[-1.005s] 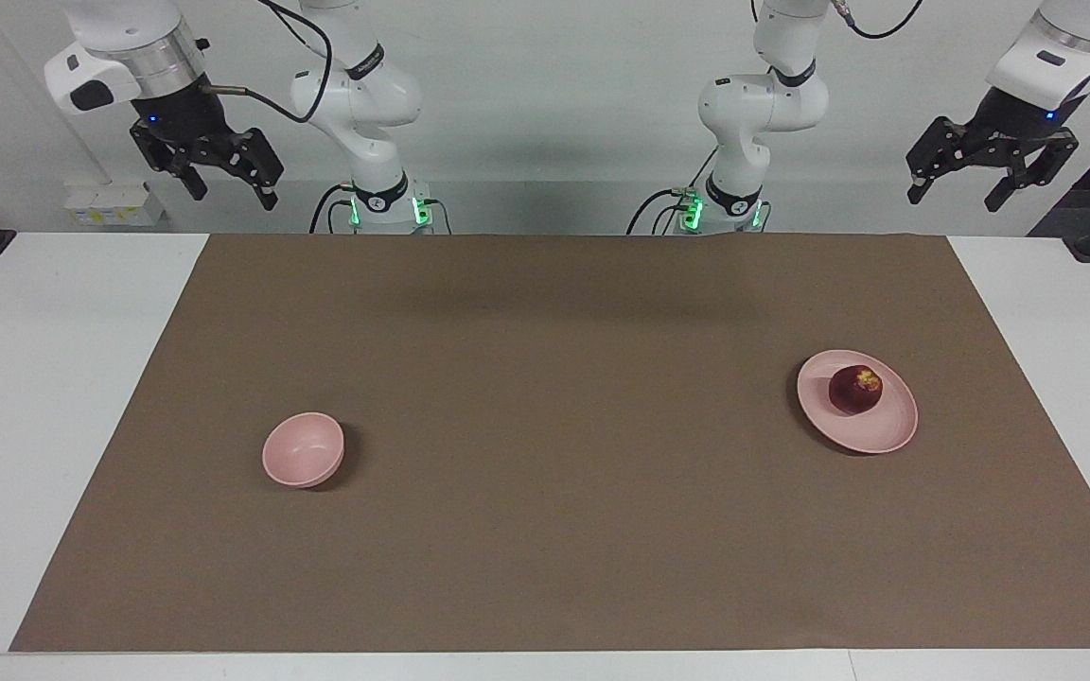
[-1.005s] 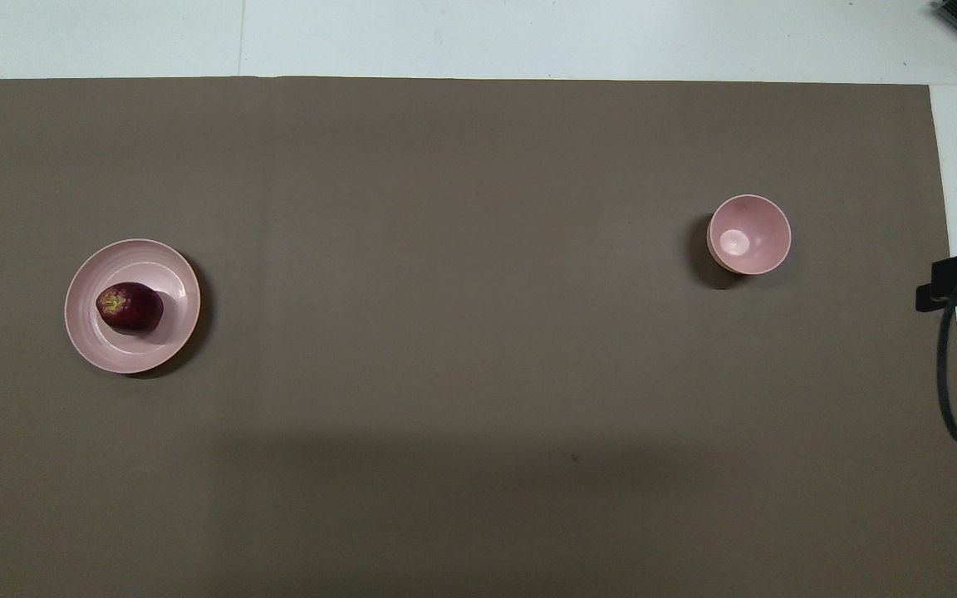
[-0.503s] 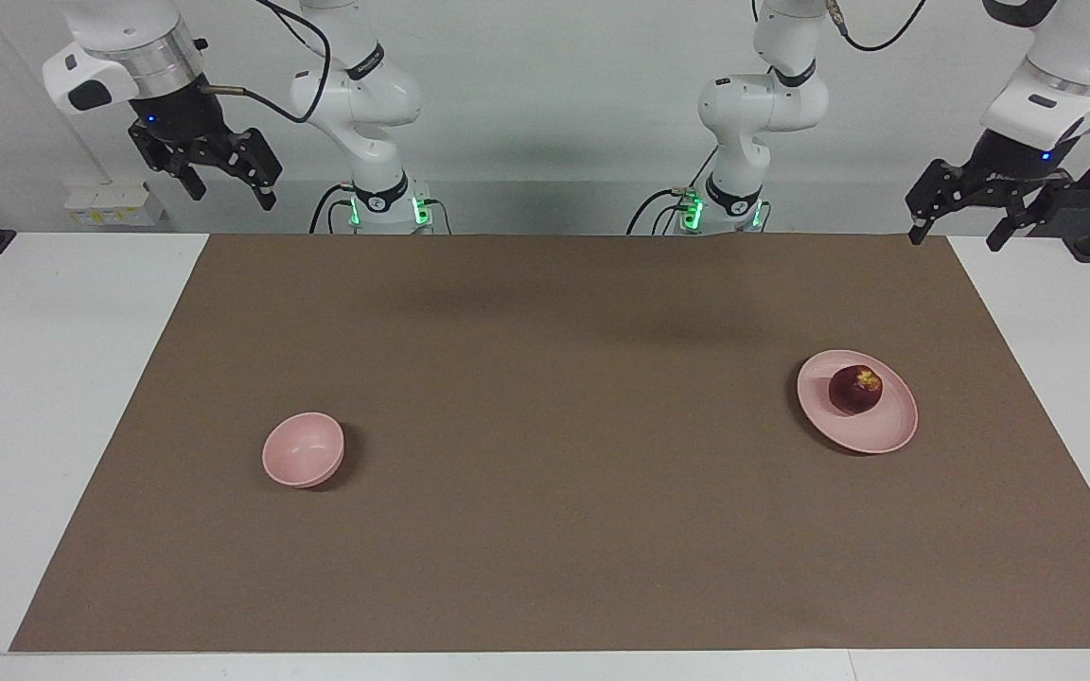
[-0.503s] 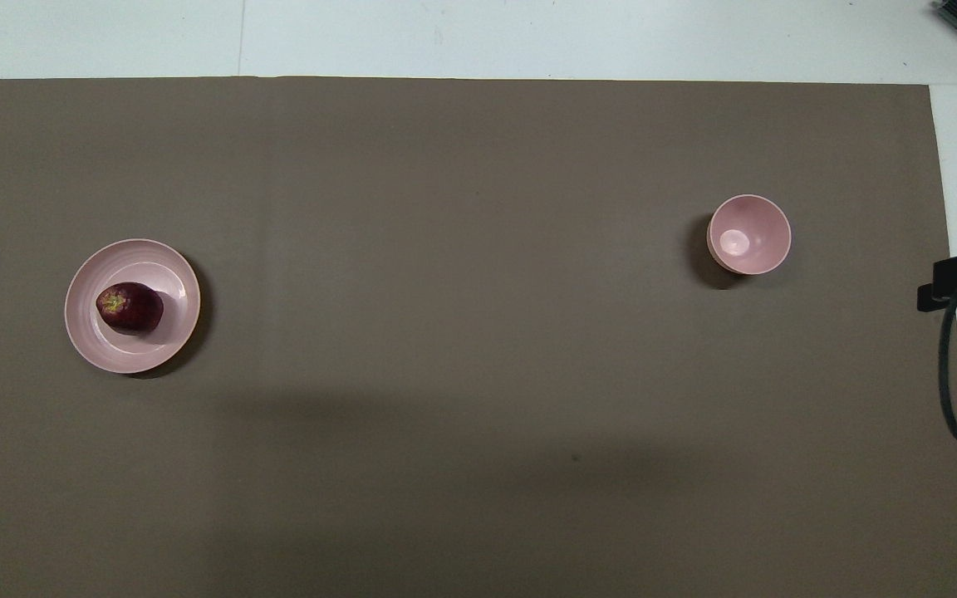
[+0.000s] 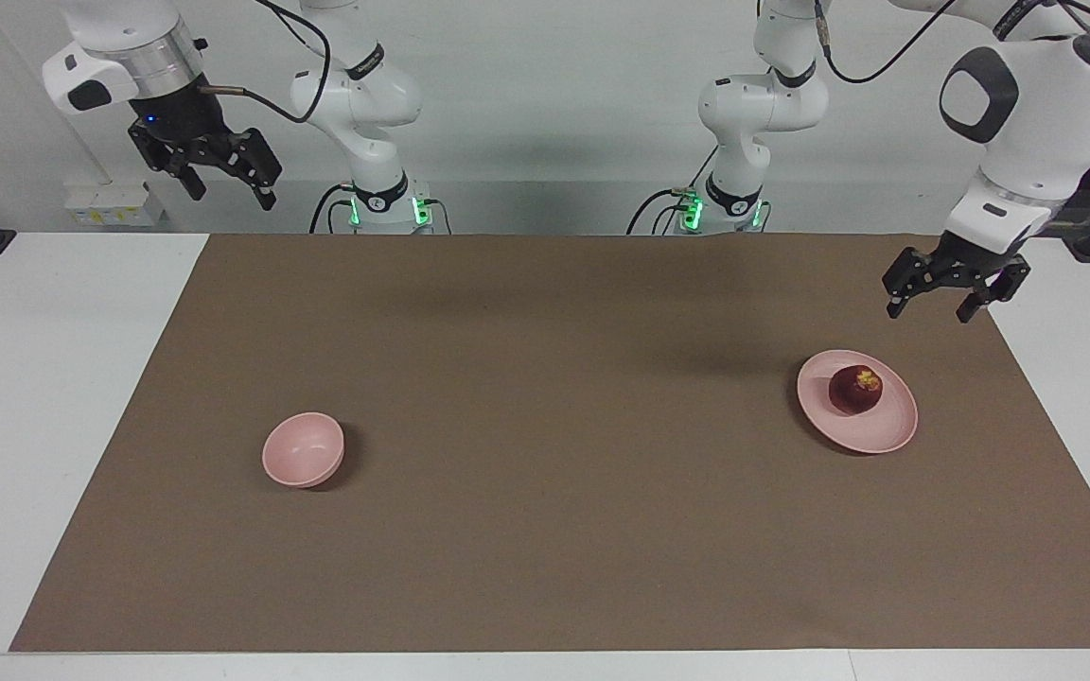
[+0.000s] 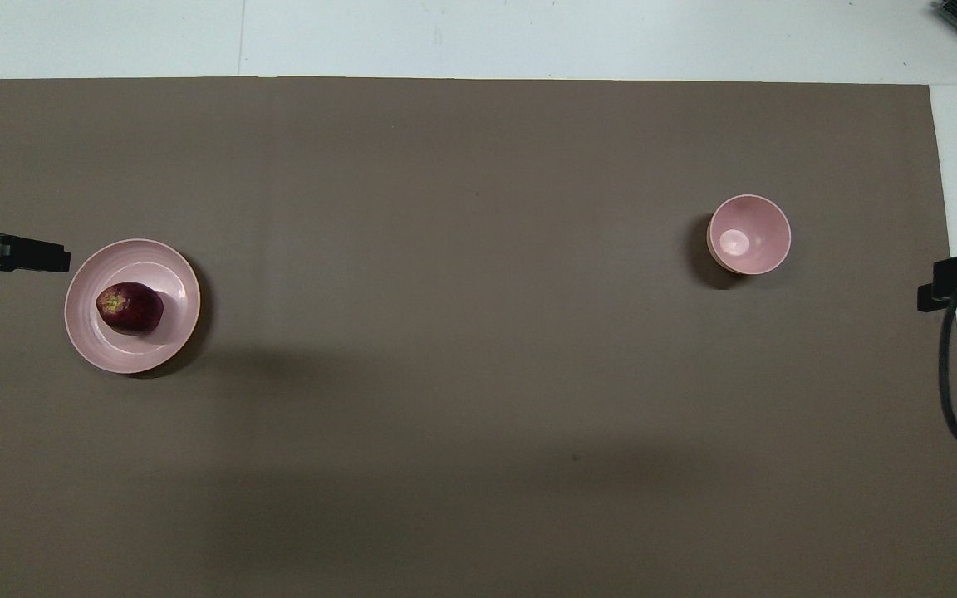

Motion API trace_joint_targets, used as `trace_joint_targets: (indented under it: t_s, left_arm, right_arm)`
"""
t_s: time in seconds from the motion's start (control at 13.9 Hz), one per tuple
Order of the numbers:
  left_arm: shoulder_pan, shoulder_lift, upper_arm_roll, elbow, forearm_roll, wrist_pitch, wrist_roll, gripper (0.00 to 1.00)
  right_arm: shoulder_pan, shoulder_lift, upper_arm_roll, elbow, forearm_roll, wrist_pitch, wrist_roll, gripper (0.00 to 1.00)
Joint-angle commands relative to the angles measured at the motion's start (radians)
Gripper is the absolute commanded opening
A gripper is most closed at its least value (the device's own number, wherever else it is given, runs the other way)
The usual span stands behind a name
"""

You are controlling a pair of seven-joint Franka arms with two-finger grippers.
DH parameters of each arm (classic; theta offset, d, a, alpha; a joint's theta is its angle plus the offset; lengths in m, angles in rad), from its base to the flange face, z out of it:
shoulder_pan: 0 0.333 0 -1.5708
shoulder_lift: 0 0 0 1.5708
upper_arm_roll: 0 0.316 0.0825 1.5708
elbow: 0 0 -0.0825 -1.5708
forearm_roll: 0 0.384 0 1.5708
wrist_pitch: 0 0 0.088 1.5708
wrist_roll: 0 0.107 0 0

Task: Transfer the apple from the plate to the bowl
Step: 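Reach the left gripper down to the red apple on the plate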

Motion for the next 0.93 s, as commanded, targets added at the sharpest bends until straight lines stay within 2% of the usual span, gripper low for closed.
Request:
trace_joint_targets:
  t_s: [0.0,0.14,0.43,0.86]
  left_arm:
    - [0.018,-0.035,-0.004,-0.172,0.009,0.158,0.013,1.00]
    - [0.017,-0.029,-0.004,-0.274,0.009,0.285,0.012,1.00]
    - [0.012,0.050,-0.004,-0.375,0.009,0.482,0.010,1.00]
    - [0.020,0.149,-0.004,-0.395,0.009,0.629,0.001,1.00]
  right_arm:
    - [-0.015,-0.013,0.003,-0.011,0.022,-0.003,-0.014,1.00]
    - [-0.015,-0.013,0.003,-0.011,0.022,-0.003,-0.014,1.00]
    - [-0.015,-0.013,0.003,-0.011,0.022,-0.002,-0.014,1.00]
    - [-0.015,-0.013,0.003,-0.011,0.022,-0.003,-0.014,1.00]
